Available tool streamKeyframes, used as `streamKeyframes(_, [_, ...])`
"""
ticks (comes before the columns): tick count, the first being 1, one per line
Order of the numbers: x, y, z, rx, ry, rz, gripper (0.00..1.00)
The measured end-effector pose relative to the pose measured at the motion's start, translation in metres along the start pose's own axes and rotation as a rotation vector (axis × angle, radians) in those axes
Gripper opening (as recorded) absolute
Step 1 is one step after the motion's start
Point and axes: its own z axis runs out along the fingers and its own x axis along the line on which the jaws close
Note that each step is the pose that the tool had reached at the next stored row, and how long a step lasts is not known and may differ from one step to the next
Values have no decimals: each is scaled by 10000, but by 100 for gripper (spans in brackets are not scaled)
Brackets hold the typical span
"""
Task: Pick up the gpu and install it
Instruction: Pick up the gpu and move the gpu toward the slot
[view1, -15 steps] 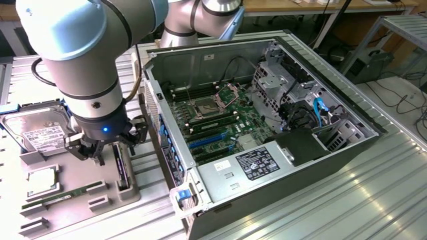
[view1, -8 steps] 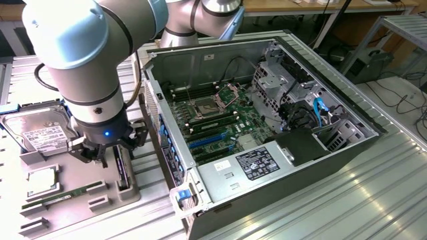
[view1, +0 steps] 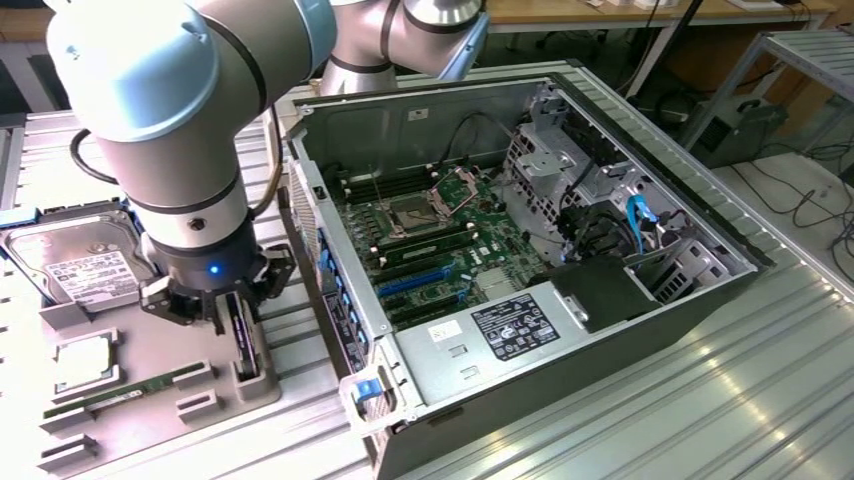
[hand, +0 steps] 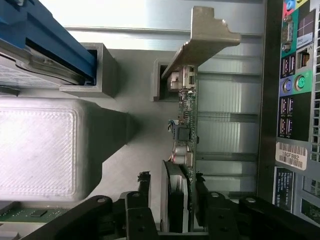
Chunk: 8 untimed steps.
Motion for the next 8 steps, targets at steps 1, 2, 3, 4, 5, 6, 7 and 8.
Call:
streamKeyframes(1, [0, -7, 5, 0, -2, 19, 42])
streamKeyframes(2, [0, -11, 7, 0, -2, 24, 42])
streamKeyframes(3, [0, -18, 10, 1, -1, 30, 42])
streamKeyframes(4, [1, -25, 14, 0, -2, 38, 42])
streamKeyframes(5, [2, -30, 16, 1, -2, 43, 42])
streamKeyframes(6, [2, -32, 17, 1, -2, 48, 42])
streamKeyframes(7, [2, -33, 17, 1, -2, 51, 42])
streamKeyframes(8, [1, -33, 17, 1, -3, 56, 42])
